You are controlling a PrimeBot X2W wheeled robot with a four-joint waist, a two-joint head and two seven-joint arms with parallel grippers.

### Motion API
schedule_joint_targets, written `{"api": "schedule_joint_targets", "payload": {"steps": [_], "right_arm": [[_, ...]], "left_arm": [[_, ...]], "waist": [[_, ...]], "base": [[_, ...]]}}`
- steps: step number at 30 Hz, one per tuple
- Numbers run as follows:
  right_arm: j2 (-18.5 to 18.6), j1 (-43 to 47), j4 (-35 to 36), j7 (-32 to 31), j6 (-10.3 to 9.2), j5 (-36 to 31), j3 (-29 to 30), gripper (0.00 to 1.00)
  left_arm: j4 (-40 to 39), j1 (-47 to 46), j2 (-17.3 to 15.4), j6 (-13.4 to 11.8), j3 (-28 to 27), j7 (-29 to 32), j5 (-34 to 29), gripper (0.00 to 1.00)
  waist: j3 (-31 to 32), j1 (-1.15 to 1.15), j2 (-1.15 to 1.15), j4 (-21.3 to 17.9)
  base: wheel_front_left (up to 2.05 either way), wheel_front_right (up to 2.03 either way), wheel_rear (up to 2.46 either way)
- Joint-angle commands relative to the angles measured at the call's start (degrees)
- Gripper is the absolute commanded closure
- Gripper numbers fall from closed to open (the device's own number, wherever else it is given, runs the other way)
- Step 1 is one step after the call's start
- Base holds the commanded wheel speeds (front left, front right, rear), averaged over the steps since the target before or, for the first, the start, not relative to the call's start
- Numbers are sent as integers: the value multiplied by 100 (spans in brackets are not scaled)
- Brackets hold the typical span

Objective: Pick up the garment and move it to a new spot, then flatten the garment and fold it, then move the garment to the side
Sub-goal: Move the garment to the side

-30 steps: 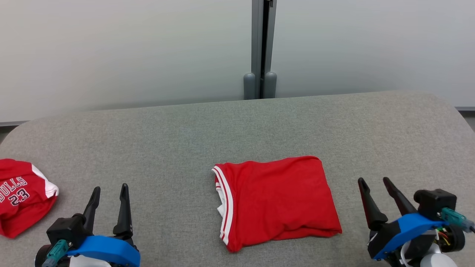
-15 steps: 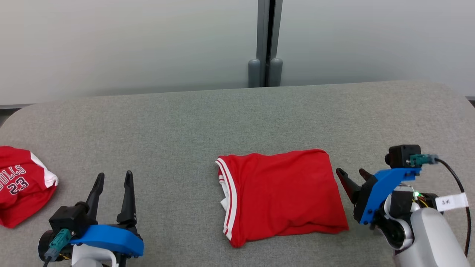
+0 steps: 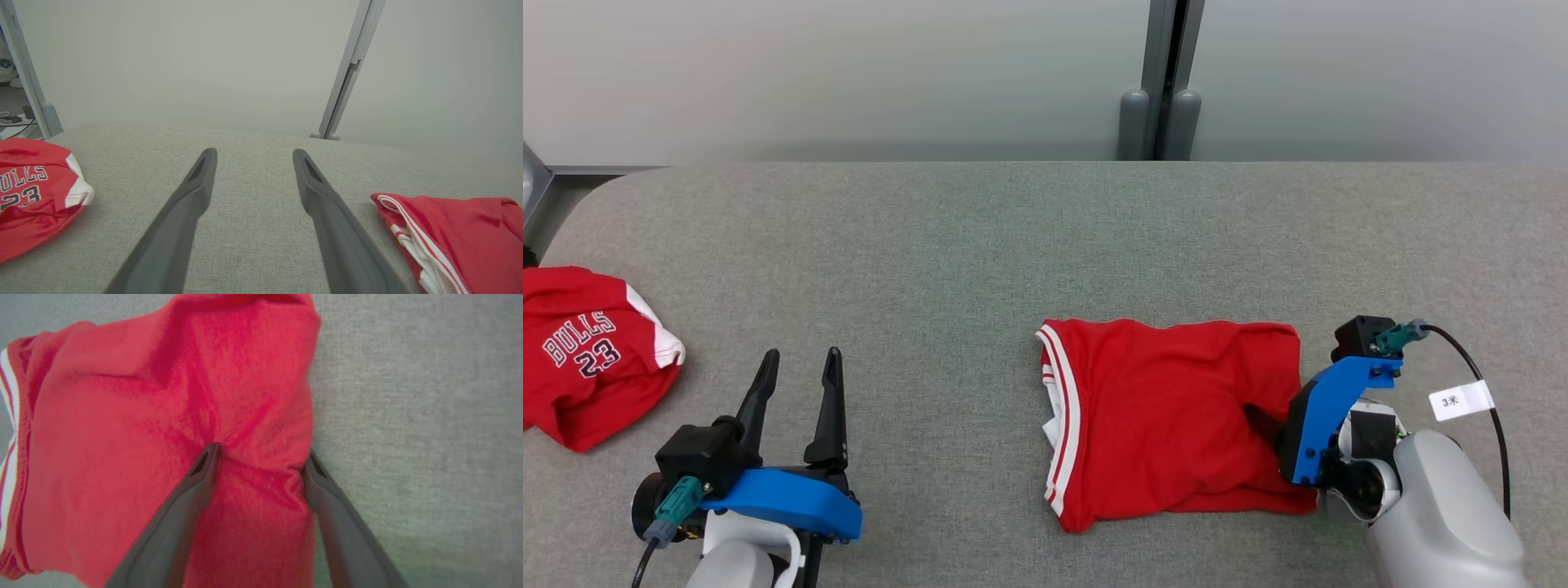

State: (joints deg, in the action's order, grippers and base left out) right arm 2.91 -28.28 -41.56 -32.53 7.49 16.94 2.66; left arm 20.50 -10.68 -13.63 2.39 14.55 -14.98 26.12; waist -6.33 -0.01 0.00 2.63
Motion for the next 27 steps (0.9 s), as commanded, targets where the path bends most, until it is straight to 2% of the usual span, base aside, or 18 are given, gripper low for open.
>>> {"api": "schedule_joint_targets", "payload": {"steps": [1, 6, 7, 8, 9, 12, 16, 22, 27], "right_arm": [[-3, -78, -189, 0, 1, -40, -34, 0], [-22, -107, -715, 63, 1, -99, -222, 0], [-25, -114, -795, 51, 1, -106, -268, 58], [-33, -115, -847, 45, 1, -151, -358, 83], [-45, -130, -858, 83, 2, -194, -417, 100], [13, -307, -735, 172, 1, -378, -706, 100], [414, -630, -294, 235, 0, -518, -1329, 100], [1232, -1152, 526, 82, 0, -208, -2251, 100], [1954, -1665, 1030, -41, 0, 20, -2736, 100]], "left_arm": [[16, -63, 28, 19, 0, -28, -45, 0], [66, -79, 61, 52, -23, -28, -51, 0], [72, -78, 67, 56, -28, -28, -54, 0], [79, -76, 73, 62, -30, -28, -63, 0], [83, -72, 77, 65, -38, -28, -70, 0], [76, -36, 83, 77, -80, -28, -84, 0], [-17, 2, 84, 50, -186, -27, -104, 0], [-237, -17, 112, 58, -295, -27, -160, 0], [-416, -211, 129, 97, -350, -27, -217, 0]], "waist": [[-10, 1, 0, 20], [-5, 1, 0, 44], [-2, 1, 0, 44], [4, 1, 0, 42], [8, 1, 0, 35], [17, 1, 0, -25], [-13, 1, 0, -179], [-237, 1, 0, -546], [-588, 1, 0, -875]], "base": [[0, 0, 0], [0, 0, 0], [0, 0, 0], [0, 0, 0], [0, 0, 0], [0, 0, 0], [0, 0, 0], [0, 0, 0], [0, 0, 0]]}}
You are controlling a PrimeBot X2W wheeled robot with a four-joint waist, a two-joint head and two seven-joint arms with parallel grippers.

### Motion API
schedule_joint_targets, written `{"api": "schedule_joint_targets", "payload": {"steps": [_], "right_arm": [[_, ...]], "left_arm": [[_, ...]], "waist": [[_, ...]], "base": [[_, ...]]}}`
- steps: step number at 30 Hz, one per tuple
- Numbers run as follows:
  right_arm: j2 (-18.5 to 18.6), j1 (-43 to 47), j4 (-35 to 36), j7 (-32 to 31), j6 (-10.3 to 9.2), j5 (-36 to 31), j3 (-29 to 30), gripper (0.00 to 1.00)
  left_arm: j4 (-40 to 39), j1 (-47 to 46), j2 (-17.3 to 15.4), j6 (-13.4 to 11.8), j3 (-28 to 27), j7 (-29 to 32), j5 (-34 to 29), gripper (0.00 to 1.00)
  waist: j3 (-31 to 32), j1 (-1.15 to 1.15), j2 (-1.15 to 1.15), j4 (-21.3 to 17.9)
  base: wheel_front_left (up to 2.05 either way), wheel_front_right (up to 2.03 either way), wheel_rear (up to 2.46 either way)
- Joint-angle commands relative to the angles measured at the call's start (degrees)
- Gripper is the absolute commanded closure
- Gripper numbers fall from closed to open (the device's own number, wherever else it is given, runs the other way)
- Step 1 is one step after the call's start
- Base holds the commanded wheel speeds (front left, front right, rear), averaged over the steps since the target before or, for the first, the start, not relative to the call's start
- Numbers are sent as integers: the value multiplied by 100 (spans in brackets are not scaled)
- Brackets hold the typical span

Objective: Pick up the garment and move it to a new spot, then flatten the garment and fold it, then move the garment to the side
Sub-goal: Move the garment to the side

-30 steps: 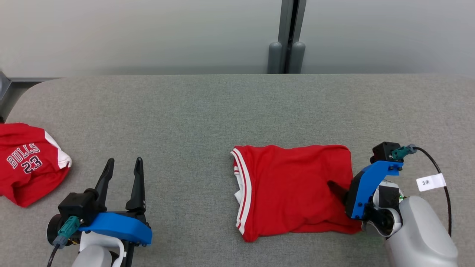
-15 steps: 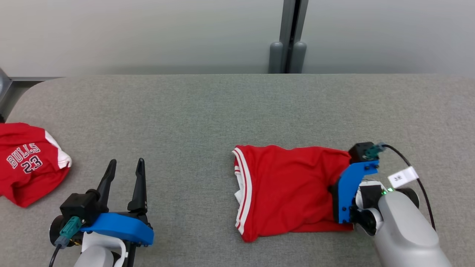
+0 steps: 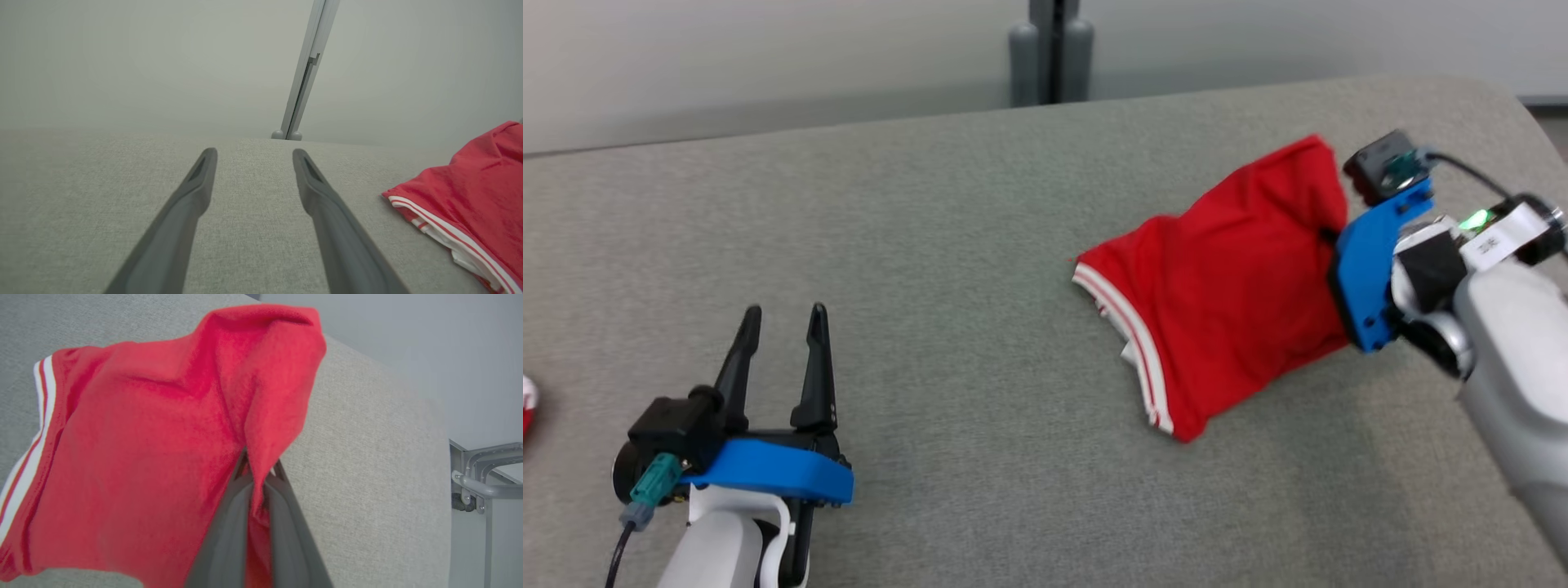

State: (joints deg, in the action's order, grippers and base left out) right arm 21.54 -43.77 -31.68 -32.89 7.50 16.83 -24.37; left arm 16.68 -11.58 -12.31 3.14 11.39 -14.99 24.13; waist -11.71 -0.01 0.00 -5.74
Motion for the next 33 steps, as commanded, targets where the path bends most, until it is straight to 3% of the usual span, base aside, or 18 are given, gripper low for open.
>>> {"api": "schedule_joint_targets", "payload": {"steps": [1, 14, 23, 29, 31, 32, 33], "right_arm": [[238, -194, 87, -11, -1, 73, -70, 100], [1588, -1049, 135, 726, -2, 7, -302, 100], [1960, -1214, -445, 1736, -3, -491, -90, 100], [1865, -1315, -965, 2570, -5, -1033, 486, 100], [1798, -1332, -1075, 2746, -4, -1179, 617, 71], [1770, -1342, -1128, 2807, -4, -1247, 671, 63], [1744, -1347, -1181, 2851, -4, -1309, 723, 16]], "left_arm": [[-68, -163, -2, 29, -34, -26, -49, 0], [-660, -837, -335, 55, 67, 171, -354, 0], [-1206, -1038, -617, 26, 104, 498, -469, 0], [-1523, -1074, -759, -9, 108, 685, -496, 0], [-1575, -1070, -767, -23, 126, 716, -493, 0], [-1586, -1059, -776, -29, 126, 724, -489, 0], [-1591, -1049, -780, -32, 130, 723, -482, 0]], "waist": [[-129, 1, 0, -98], [-1282, 1, 0, -911], [-1832, 1, 0, -1134], [-2051, 1, 0, -1112], [-2062, 1, 0, -1086], [-2061, 1, 0, -1078], [-2056, 1, 0, -1066]], "base": [[0, 0, 0], [0, 0, 0], [0, 0, 0], [0, 0, 0], [0, 0, 0], [0, 0, 0], [0, 0, 0]]}}
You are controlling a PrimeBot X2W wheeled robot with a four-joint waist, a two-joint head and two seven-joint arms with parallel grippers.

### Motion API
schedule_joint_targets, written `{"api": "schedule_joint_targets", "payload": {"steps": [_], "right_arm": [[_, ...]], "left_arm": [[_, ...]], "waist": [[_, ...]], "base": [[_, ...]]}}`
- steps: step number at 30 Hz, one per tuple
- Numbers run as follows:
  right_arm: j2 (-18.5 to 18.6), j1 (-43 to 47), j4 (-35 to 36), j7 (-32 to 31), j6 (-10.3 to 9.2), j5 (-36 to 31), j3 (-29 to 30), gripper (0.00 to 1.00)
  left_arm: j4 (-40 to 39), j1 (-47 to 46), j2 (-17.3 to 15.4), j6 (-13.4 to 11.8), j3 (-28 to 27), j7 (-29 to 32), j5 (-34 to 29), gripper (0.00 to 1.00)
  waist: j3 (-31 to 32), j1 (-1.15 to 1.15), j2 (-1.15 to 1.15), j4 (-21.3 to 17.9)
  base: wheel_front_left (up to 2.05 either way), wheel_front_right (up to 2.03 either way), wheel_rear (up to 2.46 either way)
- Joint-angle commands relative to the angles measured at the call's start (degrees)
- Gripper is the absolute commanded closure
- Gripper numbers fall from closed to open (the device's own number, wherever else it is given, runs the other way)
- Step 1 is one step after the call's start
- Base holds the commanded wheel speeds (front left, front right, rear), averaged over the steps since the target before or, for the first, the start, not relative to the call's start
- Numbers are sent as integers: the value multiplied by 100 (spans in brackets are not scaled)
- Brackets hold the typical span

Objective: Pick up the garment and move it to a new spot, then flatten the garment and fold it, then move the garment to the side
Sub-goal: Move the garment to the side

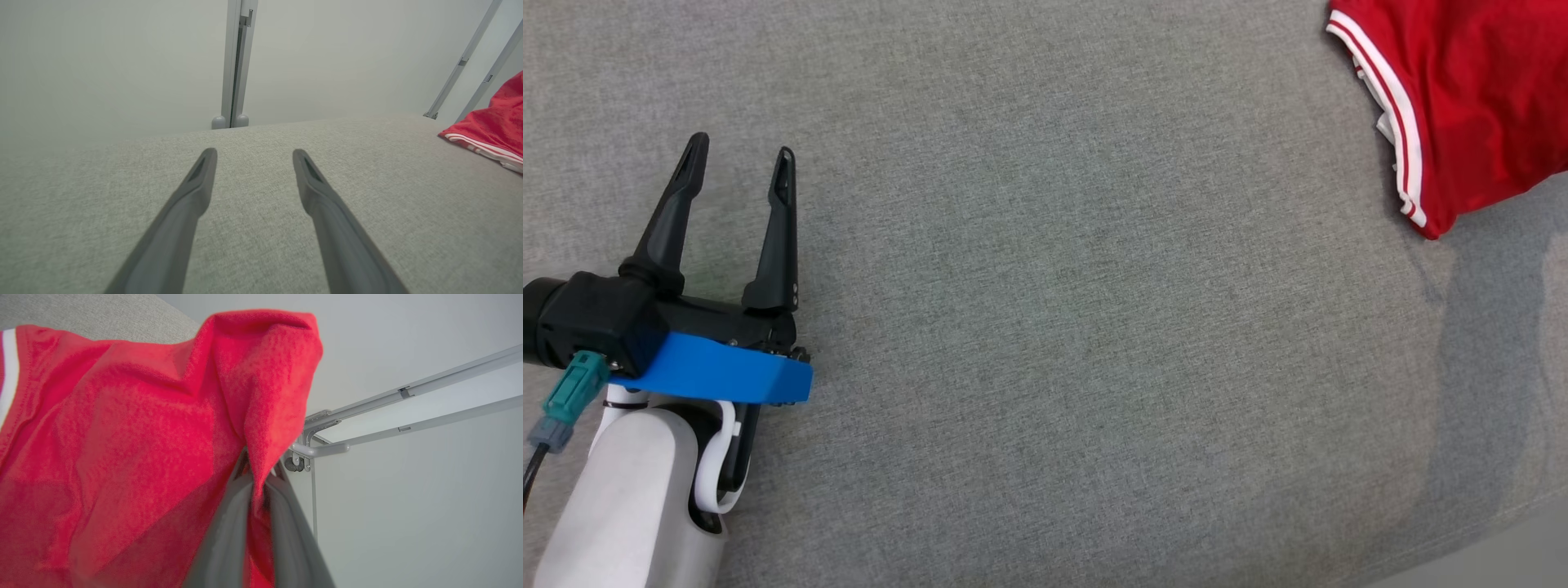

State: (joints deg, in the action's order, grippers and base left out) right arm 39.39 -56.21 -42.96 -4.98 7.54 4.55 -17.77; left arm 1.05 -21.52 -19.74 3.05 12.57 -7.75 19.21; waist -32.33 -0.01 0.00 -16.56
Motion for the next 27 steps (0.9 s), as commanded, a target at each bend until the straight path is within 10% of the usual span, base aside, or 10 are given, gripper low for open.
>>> {"api": "schedule_joint_targets", "payload": {"steps": [1, 17, 27], "right_arm": [[-73, -111, -101, 99, -9, -132, 104, 0], [-977, 438, -226, 975, -6, 78, 722, 0], [-1761, 2169, 985, 1377, -6, 1050, 884, 0]], "left_arm": [[-26, -43, -36, -25, 15, -3, 22, 0], [510, 309, 227, -67, 67, -405, 226, 0], [1137, 976, 479, -114, 69, -623, 440, 0]], "waist": [[14, 1, 0, 28], [902, 1, 0, 332], [2124, 1, 0, 813]], "base": [[0, 0, 0], [0, 0, 0], [0, 0, 0]]}}
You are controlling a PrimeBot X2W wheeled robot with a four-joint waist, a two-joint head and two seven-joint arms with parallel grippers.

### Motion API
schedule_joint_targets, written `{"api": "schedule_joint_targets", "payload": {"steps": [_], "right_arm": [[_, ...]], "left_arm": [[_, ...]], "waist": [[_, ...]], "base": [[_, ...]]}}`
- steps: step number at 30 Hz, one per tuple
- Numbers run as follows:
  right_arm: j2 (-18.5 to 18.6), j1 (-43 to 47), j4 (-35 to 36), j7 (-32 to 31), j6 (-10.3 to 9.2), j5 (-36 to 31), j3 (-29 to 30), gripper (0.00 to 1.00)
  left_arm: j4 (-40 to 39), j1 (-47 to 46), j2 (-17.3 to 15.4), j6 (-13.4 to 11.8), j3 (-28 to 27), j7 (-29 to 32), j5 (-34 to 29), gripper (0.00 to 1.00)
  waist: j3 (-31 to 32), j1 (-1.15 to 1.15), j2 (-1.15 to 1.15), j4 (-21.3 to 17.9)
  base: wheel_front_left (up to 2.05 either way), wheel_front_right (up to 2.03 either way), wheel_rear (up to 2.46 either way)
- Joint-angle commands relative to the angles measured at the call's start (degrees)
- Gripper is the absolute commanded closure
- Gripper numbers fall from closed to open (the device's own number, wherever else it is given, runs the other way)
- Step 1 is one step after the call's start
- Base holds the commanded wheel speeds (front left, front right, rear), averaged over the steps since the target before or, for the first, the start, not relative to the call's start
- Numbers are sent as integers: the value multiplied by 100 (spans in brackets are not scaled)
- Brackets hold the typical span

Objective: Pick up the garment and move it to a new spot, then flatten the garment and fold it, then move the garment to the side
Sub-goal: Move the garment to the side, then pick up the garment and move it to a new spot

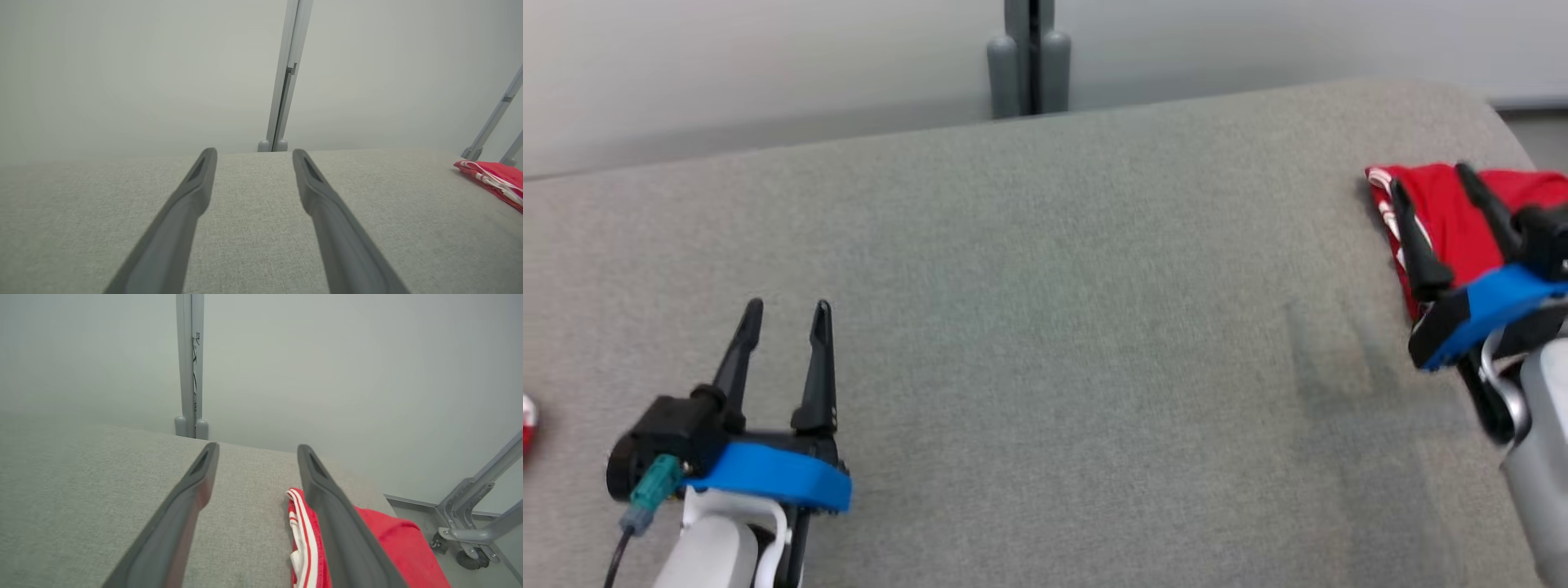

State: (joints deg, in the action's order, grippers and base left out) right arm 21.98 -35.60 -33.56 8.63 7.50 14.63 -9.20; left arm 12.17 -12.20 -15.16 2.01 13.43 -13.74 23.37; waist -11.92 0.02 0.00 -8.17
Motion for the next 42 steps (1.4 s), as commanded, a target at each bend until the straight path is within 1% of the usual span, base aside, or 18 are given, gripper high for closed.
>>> {"api": "schedule_joint_targets", "payload": {"steps": [1, 5, 7, 10, 15, 19, 23, 28, 35, 42], "right_arm": [[-42, 313, 211, -28, -1, 125, 61, 0], [-263, 1146, 970, -139, -1, 283, 288, 0], [-310, 1487, 1309, -216, -1, 343, 458, 0], [-528, 2036, 1758, -320, -1, 339, 681, 0], [-1073, 2700, 2289, -434, -1, 177, 1060, 0], [-1421, 3152, 2599, -554, -1, -28, 1250, 0], [-1595, 3432, 2807, -618, -1, -85, 1380, 0], [-1698, 3651, 2886, -673, -1, -206, 1510, 0], [-1776, 3742, 2978, -697, -1, -317, 1500, 0], [-1817, 3745, 2915, -679, -1, -317, 1403, 0]], "left_arm": [[70, 111, 28, -11, -25, -42, 38, 0], [267, 319, 81, 17, -36, -91, 75, 0], [336, 411, 118, 19, -25, -106, 63, 0], [424, 538, 157, 23, -40, -121, 58, 0], [559, 688, 200, 46, -93, -143, 64, 0], [678, 766, 227, 46, -125, -149, 25, 0], [693, 841, 270, 42, -221, -148, 0, 0], [723, 908, 336, 84, -306, -149, -30, 0], [888, 865, 363, 118, -396, -150, -34, 0], [957, 745, 397, 157, -431, -150, -77, 0]], "waist": [[170, -2, 0, 27], [497, -2, 0, 240], [627, -2, 0, 354], [794, -2, 0, 494], [1001, -2, 0, 659], [1164, -2, 0, 748], [1230, -2, 0, 773], [1243, -2, 0, 765], [1233, -2, 0, 714], [1202, -2, 0, 702]], "base": [[0, 0, 0], [0, 0, 0], [0, 0, 0], [0, 0, 0], [0, 0, 0], [0, 0, 0], [0, 0, 0], [0, 0, 0], [0, 0, 0], [0, 0, 0]]}}
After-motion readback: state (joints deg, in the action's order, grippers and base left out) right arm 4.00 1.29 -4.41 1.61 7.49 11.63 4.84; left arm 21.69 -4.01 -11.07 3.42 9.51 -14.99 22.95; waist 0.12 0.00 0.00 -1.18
